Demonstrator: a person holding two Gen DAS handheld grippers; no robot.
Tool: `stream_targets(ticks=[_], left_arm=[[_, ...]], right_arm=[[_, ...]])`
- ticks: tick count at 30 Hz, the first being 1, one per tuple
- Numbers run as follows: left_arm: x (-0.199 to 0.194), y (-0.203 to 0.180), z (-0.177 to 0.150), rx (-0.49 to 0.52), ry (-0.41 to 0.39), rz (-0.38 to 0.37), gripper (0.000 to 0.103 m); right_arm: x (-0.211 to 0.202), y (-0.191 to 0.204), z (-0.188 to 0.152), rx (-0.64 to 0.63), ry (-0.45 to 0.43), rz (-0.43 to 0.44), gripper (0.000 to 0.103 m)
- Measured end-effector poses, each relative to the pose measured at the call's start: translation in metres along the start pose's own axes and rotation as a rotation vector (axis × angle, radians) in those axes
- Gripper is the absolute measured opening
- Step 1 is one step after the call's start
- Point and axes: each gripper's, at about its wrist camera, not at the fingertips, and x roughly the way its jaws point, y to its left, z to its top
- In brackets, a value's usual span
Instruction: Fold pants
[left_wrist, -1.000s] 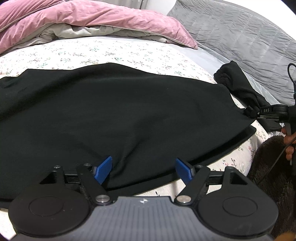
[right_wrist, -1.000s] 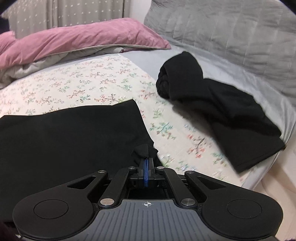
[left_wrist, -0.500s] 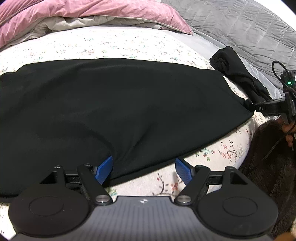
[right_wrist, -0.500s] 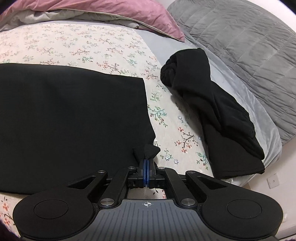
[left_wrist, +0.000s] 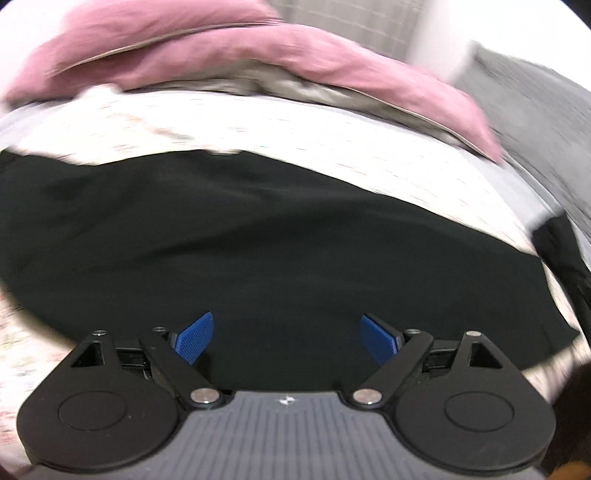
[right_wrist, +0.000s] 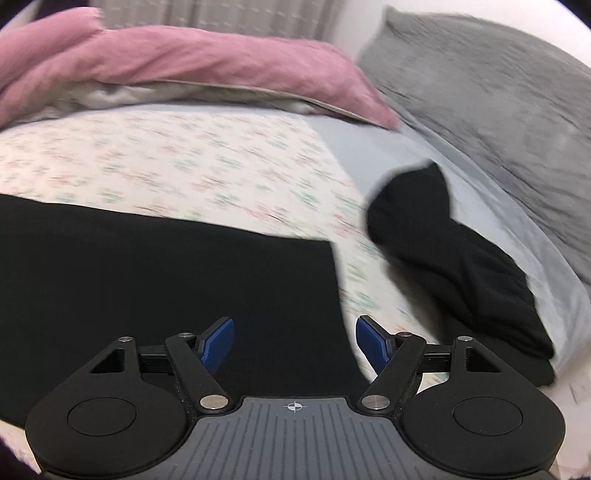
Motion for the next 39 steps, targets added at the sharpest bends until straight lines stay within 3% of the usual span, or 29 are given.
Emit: stream_targets(ticks=[9,12,13,14,17,22,25,27,28,32,34,39], left_arm=[[-0.022,0.115,0.016,-0.252,-0.12,0.213,0.103],[-0.029,0.155,0.028,-0.351,-0.192,0.266,0.096],[-0.033,0.171,0.03,-0.393,-0.215,0.275,0.088],[-0.035,0.185,0.032,-0.441,-0.231,0.272,0.072],[-0.034,0.223,0.034,-0.593,-0.27,0.193,0.051],[-0.025,0.259,0.024,-0.77,-0.281,0.098,0.046],[-0.019,0.268,0.022,-0.79,-0.258,0.067,0.046],[-0.015,0.268,0.024,-0.78,-0.253,0.061,0.023],[-0.015,0.265,0.026,-0.769,-0.254,0.071,0.021],[-0.034,0.248,0.03,-0.693,-0.366,0.138,0.02],[-0.038,0.247,0.031,-0.688,-0.385,0.188,0.02],[-0.015,0.247,0.033,-0.622,-0.13,0.38,0.021]], right_arm=[[-0.011,0.092,0.003,-0.187,-0.038,0.262,0.081],[-0.017,0.122,-0.001,-0.257,-0.047,0.33,0.081],[-0.02,0.134,-0.003,-0.281,-0.051,0.357,0.081],[-0.024,0.144,-0.005,-0.302,-0.054,0.385,0.081],[-0.032,0.17,-0.01,-0.357,-0.062,0.453,0.081],[-0.044,0.201,-0.019,-0.438,-0.072,0.525,0.081],[-0.051,0.21,-0.024,-0.481,-0.091,0.577,0.081],[-0.056,0.215,-0.026,-0.508,-0.099,0.61,0.081],[-0.058,0.217,-0.028,-0.52,-0.102,0.627,0.081],[-0.062,0.226,-0.035,-0.558,-0.104,0.657,0.081],[-0.062,0.229,-0.036,-0.568,-0.104,0.668,0.081],[-0.053,0.232,-0.043,-0.569,-0.05,0.715,0.081]])
